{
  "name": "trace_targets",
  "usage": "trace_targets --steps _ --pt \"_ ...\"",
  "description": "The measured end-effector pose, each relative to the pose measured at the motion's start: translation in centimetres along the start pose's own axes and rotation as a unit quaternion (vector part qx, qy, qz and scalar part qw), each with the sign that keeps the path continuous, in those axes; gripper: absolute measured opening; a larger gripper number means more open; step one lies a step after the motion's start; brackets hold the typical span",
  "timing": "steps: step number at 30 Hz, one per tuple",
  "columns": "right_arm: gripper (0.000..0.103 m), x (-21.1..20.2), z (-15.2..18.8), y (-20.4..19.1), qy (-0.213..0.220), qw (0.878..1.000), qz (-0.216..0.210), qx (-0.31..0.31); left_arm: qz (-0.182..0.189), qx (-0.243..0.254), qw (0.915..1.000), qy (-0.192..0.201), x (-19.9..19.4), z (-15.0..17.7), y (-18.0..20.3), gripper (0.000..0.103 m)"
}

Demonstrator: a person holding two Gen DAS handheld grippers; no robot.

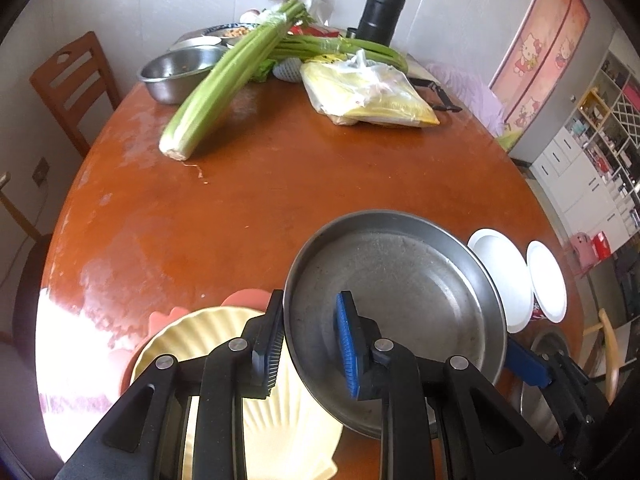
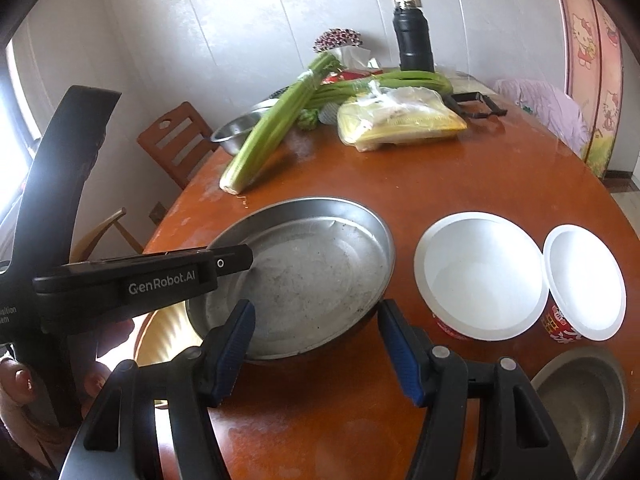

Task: Organize plates and bowls
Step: 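Close the left gripper on the steel pan rim, then lift the steel pan with the left gripper over the yellow shell bowl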

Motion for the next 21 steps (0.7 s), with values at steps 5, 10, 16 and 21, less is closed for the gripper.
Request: trace_targets --steps 5,10,16,21 --pt "0.064 -0.7 0.0 -0.6 0.001 1.000 -0.007 -0.008 0.005 -0.010 0.9999 0.008 -1.4 0.6 -0.4 0.025" --pt "0.064 -1.6 -0.1 -1.2 0.008 1.000 -0.013 -0.020 0.006 -0.013 0.9998 0.011 -2.4 1.2 -0.7 0.025" --pt "0.064 -2.4 -0.2 -2.4 0.017 0.999 -0.023 -0.037 0.000 -0.018 0.9995 0.026 -4.1 1.4 -1.3 0.025" --pt "0.064 -2.9 -0.5 -3.5 0.019 0.998 -0.039 -0.048 0.001 -0.027 0.9988 0.041 -5.9 1.1 -2.1 0.025"
Point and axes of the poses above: each gripper's, at about its wrist camera, not at the fingertips, and x roughly the way its jaws point, y to its right, z to its underside, the point moved 6 cm from there along x, roughly the way its jaws point, and after that the axes turned 10 degrees about y, right-handed, at the moved point
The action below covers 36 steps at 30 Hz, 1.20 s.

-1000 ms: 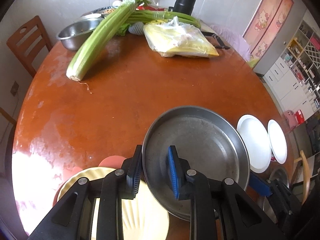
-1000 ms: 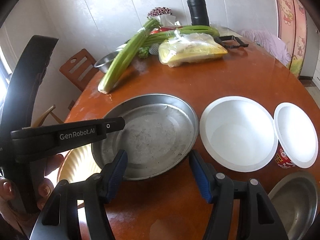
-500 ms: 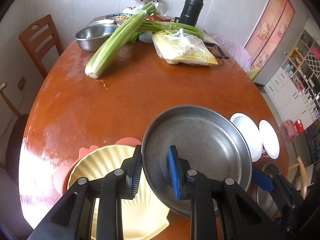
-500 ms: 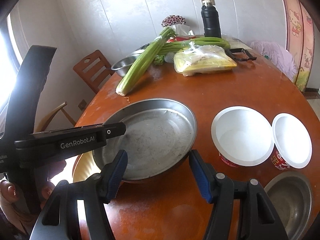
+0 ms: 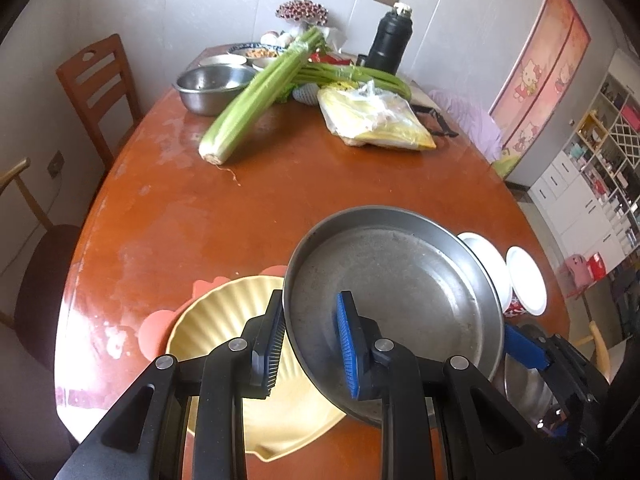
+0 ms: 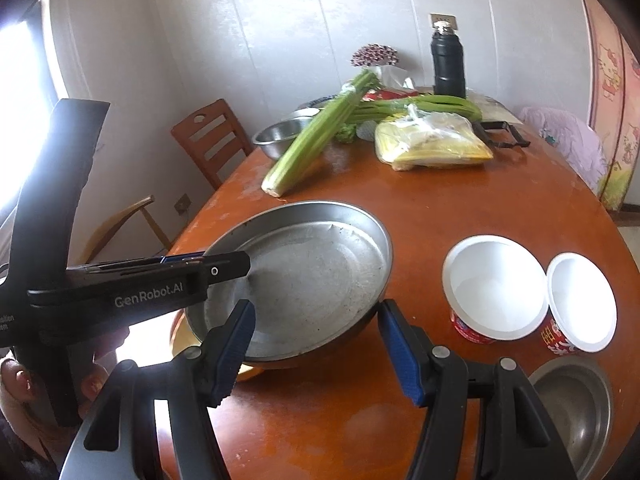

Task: Organize plates and bowls
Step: 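Lift the steel pan with the left gripper over the yellow shell bowl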

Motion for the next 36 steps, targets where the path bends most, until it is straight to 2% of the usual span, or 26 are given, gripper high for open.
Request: trace_targets --steps 18,25,36 --pt "0.064 0.2 -0.8 -4.4 0.017 0.997 -0.046 -0.067 -0.038 -0.034 0.9981 0.035 -3.7 0.8 -4.0 0.026" --pt "0.064 2.1 -0.1 -5.5 0.007 0.994 -0.066 -0.090 -0.049 -0.056 0.9968 0.029 -3.1 2.1 -6.0 0.026" --pt "0.064 5.9 1.5 -6.6 -0.024 0.989 -0.071 -0.126 -0.073 -0.078 0.9941 0.018 -1.4 3.9 -8.4 0.026"
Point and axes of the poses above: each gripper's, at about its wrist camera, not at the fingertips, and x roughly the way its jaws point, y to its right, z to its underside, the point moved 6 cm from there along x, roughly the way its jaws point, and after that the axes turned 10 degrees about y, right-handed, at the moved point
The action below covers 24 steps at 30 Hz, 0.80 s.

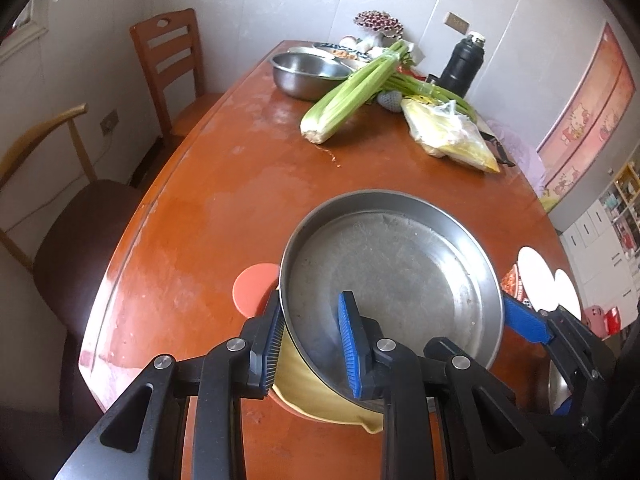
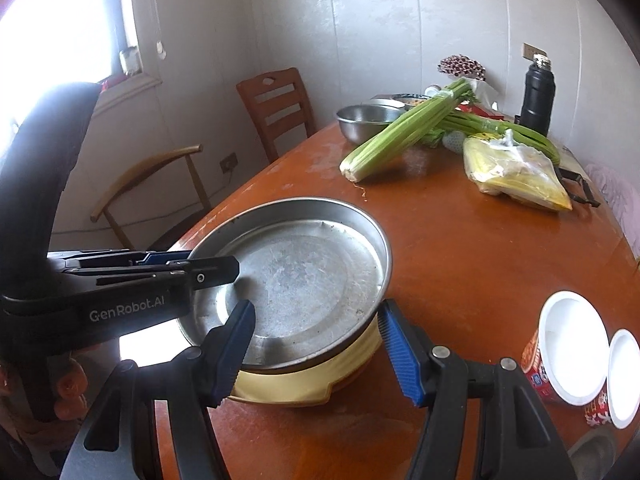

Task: Organize plates and bowls
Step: 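Lift the steel pan with the left gripper over the yellow shell bowl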

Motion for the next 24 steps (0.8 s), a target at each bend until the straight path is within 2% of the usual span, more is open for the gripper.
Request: trace_targets --steps 12,24 --pt "0.064 2.5 1.3 -0.2 -0.026 0.999 -0.009 -0.023 -0.016 -0.008 0.9998 -0.010 1.8 1.6 -0.9 0.026" --pt "0.064 2.9 1.8 -0.7 -0.031 0.999 0.000 -0.038 -0.024 -0.001 0.9997 0.001 1.9 2.4 -0.9 0.027"
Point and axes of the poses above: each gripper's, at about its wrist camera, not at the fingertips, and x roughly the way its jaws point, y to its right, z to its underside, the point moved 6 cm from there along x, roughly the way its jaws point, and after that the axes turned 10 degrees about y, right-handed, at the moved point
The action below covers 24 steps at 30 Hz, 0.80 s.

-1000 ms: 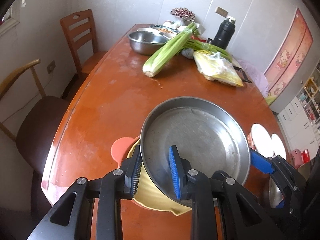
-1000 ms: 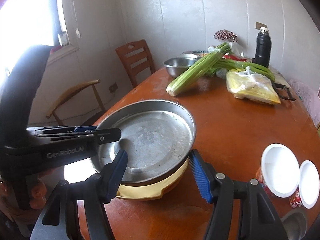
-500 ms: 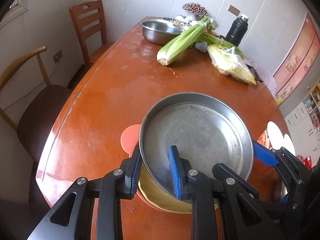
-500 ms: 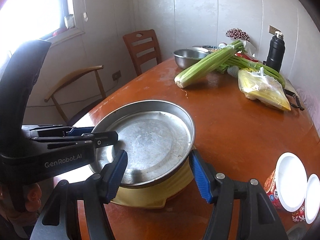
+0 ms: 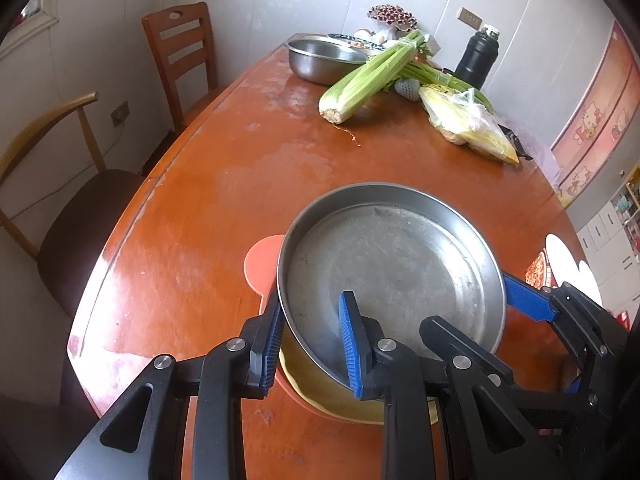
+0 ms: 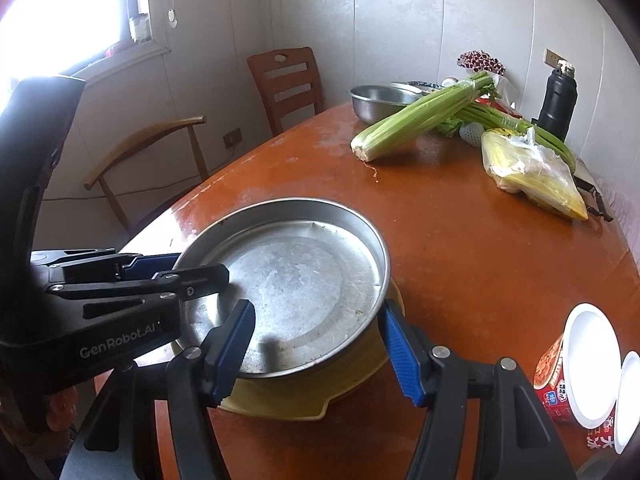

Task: Organize plates and bowls
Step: 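Lift the steel pan with the left gripper over the yellow shell bowl, then lower the steel pan into the yellow shell bowl with the left gripper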

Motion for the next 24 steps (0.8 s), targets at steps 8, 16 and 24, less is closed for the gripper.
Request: trace_targets --steps 8,16,24 --pt "0.064 0.4 0.4 -0.6 -0.006 1.000 0.004 -0.014 0.001 -0.009 1.0000 -0.002 0.1 0.7 -0.5 0.027" --pt "0.064 0.7 0.5 -0.8 -0.011 1.000 0.009 -0.021 0.002 -0.007 1.0000 0.004 0.0 0.9 -0.3 0.028" --pt "0.064 0.9 0.7 -0.8 -0.012 1.000 0.012 -0.027 -0.001 -0.003 0.9999 0.010 -0.4 1.1 -0.1 0.028"
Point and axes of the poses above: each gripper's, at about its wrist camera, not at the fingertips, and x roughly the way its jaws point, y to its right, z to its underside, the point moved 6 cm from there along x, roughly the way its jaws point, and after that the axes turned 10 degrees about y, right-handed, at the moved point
